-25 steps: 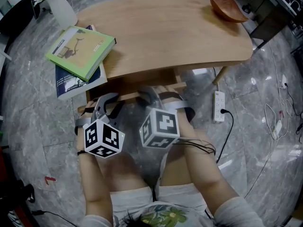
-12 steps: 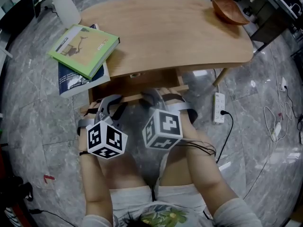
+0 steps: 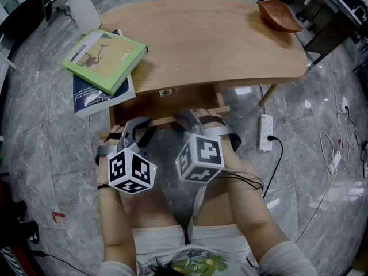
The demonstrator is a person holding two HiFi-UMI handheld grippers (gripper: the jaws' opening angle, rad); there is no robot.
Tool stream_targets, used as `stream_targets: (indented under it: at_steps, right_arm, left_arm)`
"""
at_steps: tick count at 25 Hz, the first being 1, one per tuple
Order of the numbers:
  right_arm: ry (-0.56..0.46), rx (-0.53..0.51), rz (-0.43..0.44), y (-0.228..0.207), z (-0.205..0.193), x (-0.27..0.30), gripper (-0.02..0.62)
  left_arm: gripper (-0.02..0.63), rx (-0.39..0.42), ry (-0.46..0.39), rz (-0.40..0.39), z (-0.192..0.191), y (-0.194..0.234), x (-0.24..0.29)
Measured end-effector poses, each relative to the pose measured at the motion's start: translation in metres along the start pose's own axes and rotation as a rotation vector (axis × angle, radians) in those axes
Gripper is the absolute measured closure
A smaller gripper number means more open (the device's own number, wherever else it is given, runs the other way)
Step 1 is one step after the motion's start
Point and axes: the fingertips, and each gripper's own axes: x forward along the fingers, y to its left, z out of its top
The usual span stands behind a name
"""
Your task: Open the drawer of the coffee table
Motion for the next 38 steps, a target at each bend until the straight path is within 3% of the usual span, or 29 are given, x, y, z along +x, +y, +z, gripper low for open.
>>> stream_targets:
  at_steps: [38]
  right_arm:
    - [0.033, -0.025, 0.017, 0.013, 0.0, -0.008, 0.489]
  left_arm:
    - [0.499, -0.009, -0.001, -0.017, 0.0, -0.012, -0.008]
